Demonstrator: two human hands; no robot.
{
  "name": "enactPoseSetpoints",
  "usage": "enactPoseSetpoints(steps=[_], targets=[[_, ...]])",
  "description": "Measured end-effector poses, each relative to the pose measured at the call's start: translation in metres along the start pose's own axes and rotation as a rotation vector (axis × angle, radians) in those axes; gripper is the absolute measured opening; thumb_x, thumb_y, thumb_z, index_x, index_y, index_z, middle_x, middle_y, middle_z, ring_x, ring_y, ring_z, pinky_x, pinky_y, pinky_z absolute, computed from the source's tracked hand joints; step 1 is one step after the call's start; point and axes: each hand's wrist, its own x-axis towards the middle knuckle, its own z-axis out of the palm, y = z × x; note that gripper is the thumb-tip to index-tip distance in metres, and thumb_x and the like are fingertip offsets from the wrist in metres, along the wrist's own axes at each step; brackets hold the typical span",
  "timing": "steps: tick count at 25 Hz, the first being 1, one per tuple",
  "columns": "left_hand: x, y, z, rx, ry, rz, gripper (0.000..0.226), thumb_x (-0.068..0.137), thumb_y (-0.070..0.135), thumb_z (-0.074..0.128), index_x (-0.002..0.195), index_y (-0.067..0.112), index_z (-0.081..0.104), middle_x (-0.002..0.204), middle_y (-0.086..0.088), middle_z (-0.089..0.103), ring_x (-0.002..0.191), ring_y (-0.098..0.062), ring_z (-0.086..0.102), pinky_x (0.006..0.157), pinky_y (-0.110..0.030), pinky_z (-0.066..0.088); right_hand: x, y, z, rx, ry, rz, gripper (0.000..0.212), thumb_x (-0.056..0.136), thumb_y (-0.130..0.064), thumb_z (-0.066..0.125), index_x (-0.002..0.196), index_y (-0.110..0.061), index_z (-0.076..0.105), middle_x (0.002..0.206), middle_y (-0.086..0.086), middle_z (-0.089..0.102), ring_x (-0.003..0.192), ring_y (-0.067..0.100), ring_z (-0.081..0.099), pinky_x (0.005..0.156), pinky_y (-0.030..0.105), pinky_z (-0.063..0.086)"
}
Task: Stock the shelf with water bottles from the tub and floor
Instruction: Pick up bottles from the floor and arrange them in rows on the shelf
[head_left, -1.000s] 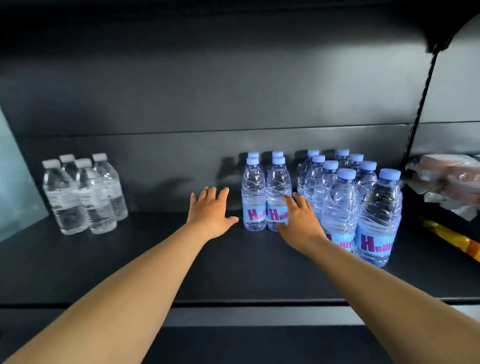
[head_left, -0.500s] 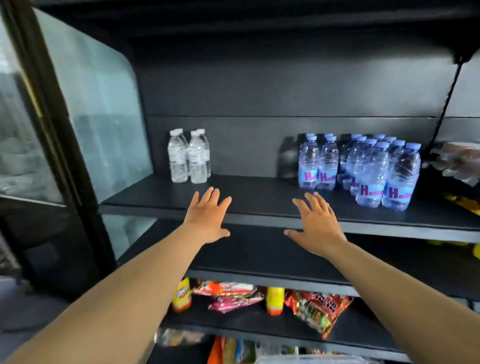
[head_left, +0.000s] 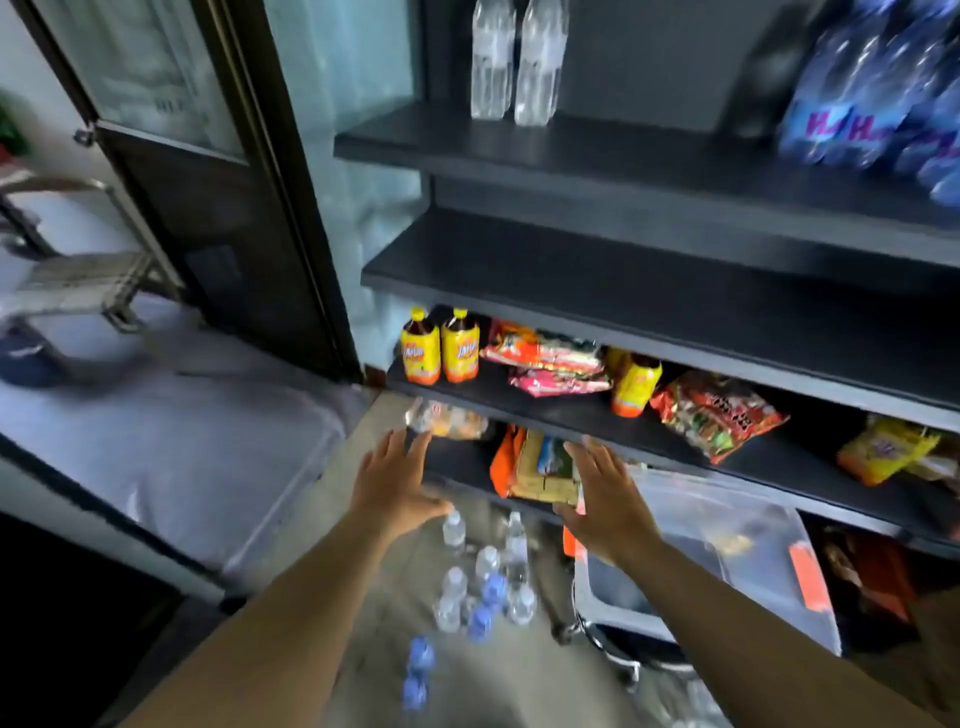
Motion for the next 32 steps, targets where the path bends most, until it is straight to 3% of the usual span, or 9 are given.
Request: enactPoseSetpoints(steps=[4, 7, 9, 13, 18, 21, 25, 30, 32], targets=[[-0.044, -0.04, 0.113, -0.088, -0.168, -0.178, 0.1, 0.072, 0.059, 0.066, 0.149, 0.023, 0.013, 0.156, -0.011, 0.014, 0.145, -0.025, 0.01, 0.113, -0.036, 0.019, -0.006, 0.021, 0.094, 0.301, -0.11, 0.042, 0.07, 0.086, -0.018, 0.063, 0.146, -0.016, 0.027, 0.151, 0.002, 0.028, 0.138, 0.022, 0.031, 0.11, 0.031, 0.03], [-0.071, -0.062, 0.2, -0.206, -0.232, -0.309, 0.101, 0.07, 0.055, 0.07, 0.149, 0.021, 0.017, 0.153, -0.012, 0.021, 0.143, -0.026, 0.017, 0.112, -0.034, 0.023, -0.005, 0.041, 0.17, 0.395, -0.193, 0.104, 0.072, 0.081, -0.032, 0.065, 0.143, -0.019, 0.032, 0.145, -0.002, 0.035, 0.129, 0.024, 0.044, 0.106, 0.033, 0.035], [-0.083, -0.077, 0.261, -0.306, -0.238, -0.398, 0.101, 0.066, 0.05, 0.076, 0.146, 0.016, 0.027, 0.148, -0.013, 0.033, 0.138, -0.028, 0.029, 0.108, -0.034, 0.028, 0.0, 0.061, 0.227, 0.408, -0.224, 0.138, 0.075, 0.078, -0.038, 0.066, 0.143, -0.017, 0.033, 0.144, -0.001, 0.036, 0.13, 0.014, 0.039, 0.106, 0.024, 0.03], [-0.092, -0.108, 0.375, -0.419, -0.252, -0.575, 0.099, 0.066, 0.046, 0.078, 0.145, 0.014, 0.028, 0.146, -0.011, 0.035, 0.137, -0.026, 0.03, 0.107, -0.034, 0.03, 0.011, 0.098, 0.339, 0.473, -0.235, 0.257, 0.07, 0.078, -0.025, 0.074, 0.138, -0.017, 0.04, 0.136, -0.002, 0.041, 0.121, 0.02, 0.047, 0.104, 0.039, 0.039], [-0.086, -0.142, 0.504, -0.63, -0.199, -0.798, 0.095, 0.07, 0.036, 0.079, 0.145, 0.01, 0.027, 0.147, -0.014, 0.034, 0.136, -0.027, 0.033, 0.109, -0.031, 0.027, 0.033, 0.125, 0.469, 0.509, -0.391, 0.246, 0.071, 0.081, -0.029, 0.072, 0.141, -0.022, 0.036, 0.144, -0.004, 0.037, 0.131, 0.014, 0.039, 0.11, 0.038, 0.034], [-0.079, -0.158, 0.578, -0.76, -0.128, -0.863, 0.085, 0.071, 0.027, 0.081, 0.139, 0.007, 0.035, 0.142, -0.01, 0.042, 0.132, -0.022, 0.039, 0.097, -0.015, 0.026, 0.046, 0.132, 0.553, 0.58, -0.463, 0.201, 0.068, 0.083, -0.027, 0.07, 0.141, -0.022, 0.034, 0.146, -0.006, 0.037, 0.134, 0.011, 0.036, 0.112, 0.038, 0.032], [-0.073, -0.173, 0.64, -0.803, -0.108, -0.827, 0.075, 0.072, 0.029, 0.079, 0.135, 0.011, 0.041, 0.136, -0.003, 0.048, 0.125, -0.017, 0.045, 0.09, -0.012, 0.028, 0.062, 0.132, 0.635, 0.617, -0.58, 0.145, 0.073, 0.084, -0.029, 0.069, 0.145, -0.022, 0.03, 0.15, -0.003, 0.031, 0.137, 0.013, 0.031, 0.113, 0.039, 0.029], [-0.068, -0.187, 0.663, -0.848, 0.043, -0.803, 0.046, 0.07, 0.029, 0.064, 0.109, 0.005, 0.06, 0.082, 0.024, 0.058, 0.079, 0.007, 0.049, 0.067, 0.004, 0.031, 0.095, 0.113, 0.688, 0.56, -0.638, 0.043, 0.07, 0.085, -0.023, 0.068, 0.144, -0.02, 0.031, 0.147, 0.006, 0.029, 0.137, 0.015, 0.029, 0.101, 0.012, 0.022], [-0.065, -0.192, 0.665, -0.864, 0.066, -0.814, 0.039, 0.076, 0.025, 0.065, 0.111, 0.008, 0.061, 0.083, 0.03, 0.055, 0.08, 0.011, 0.047, 0.067, 0.007, 0.031, 0.106, 0.107, 0.699, 0.534, -0.65, -0.023, 0.056, 0.085, -0.016, 0.066, 0.136, -0.016, 0.045, 0.138, 0.008, 0.038, 0.131, 0.017, 0.035, 0.086, 0.001, 0.024]])
